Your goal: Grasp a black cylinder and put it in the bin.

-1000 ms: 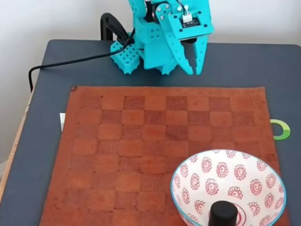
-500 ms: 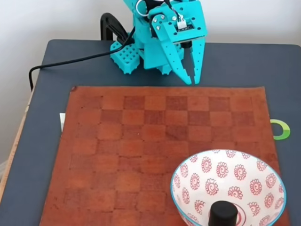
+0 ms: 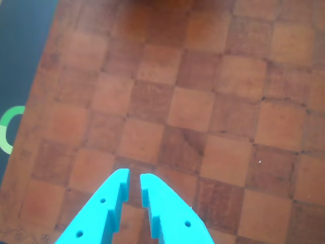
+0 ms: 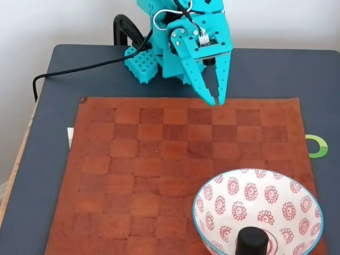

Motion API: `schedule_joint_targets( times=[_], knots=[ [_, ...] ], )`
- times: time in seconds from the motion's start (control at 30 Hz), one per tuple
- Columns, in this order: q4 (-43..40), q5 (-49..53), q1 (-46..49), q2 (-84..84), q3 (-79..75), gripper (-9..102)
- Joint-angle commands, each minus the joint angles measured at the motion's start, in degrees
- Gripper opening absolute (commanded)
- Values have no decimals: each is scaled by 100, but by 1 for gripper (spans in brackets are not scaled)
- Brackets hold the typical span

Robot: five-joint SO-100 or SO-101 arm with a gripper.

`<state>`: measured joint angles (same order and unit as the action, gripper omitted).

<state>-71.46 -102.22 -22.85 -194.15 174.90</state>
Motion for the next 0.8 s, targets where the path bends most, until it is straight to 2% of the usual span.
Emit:
schedule_joint_targets(
  times=[0.0, 0.77],
  knots=[
    [35, 9, 44, -316, 123, 0],
    [272, 62, 105, -316, 773, 0]
  ],
)
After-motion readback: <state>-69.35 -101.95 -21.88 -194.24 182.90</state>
